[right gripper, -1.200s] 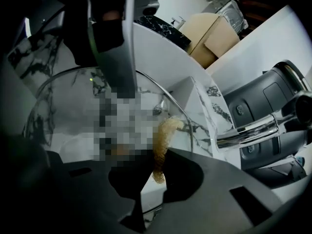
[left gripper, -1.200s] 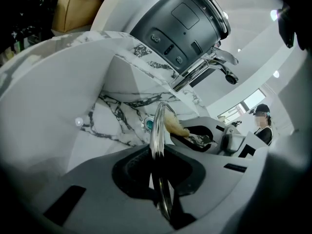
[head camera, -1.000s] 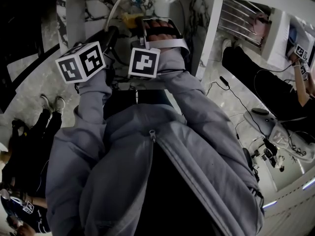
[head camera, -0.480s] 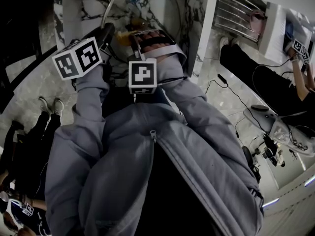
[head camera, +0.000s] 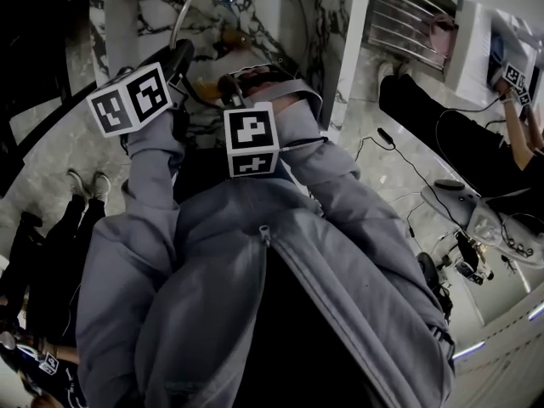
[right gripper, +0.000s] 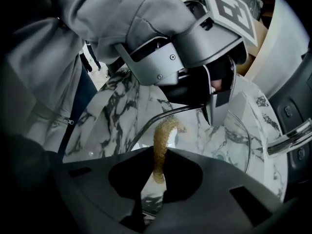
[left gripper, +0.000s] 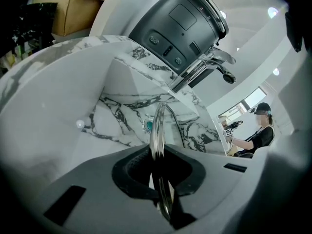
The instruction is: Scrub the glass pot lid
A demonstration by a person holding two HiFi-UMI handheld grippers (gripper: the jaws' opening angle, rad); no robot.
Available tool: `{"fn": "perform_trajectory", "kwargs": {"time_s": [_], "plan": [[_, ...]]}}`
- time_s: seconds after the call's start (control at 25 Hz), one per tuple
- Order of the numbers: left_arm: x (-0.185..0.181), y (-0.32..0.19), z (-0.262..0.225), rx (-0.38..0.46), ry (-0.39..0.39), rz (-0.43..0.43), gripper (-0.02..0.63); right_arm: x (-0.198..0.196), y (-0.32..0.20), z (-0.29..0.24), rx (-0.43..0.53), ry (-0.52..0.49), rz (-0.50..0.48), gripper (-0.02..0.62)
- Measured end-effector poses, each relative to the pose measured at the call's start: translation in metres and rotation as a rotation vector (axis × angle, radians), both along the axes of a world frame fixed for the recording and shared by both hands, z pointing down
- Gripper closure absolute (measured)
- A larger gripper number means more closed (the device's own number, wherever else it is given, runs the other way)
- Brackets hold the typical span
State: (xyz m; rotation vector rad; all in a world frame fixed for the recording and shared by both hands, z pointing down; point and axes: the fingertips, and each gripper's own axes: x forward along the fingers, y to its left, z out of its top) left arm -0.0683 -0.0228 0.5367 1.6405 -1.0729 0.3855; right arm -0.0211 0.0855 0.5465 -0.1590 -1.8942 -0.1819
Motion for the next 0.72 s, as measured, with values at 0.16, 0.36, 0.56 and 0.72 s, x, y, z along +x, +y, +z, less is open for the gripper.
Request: {"fn": "perform_trajectory", "kwargs": {"time_s": [0.16, 0.36, 0.56, 0.72], "plan": [[0.0, -0.001, -0.001, -0.005, 0.011, -0.019, 0.566, 0.0, -0.002, -0.004, -0.024, -0.025, 0.033, 0.546], [-0.004, -0.004, 0.003, 0.002, 0.027, -0.017, 0.566, 0.003, -0.012, -0.008, -0.022, -0.065, 0.09, 0.546], [-0.024, -0.011, 0.001, 0.006, 0.018, -0.023, 0.568, 0.003, -0.019, -0.011, -0.012, -0.092, 0.119, 0.546], [-0.034, -0.005, 0.0, 0.002, 0.012, -0.042, 0.568, 0.004, -0.033, -0.01, 0.015, -0.103, 0.164, 0.546]]}}
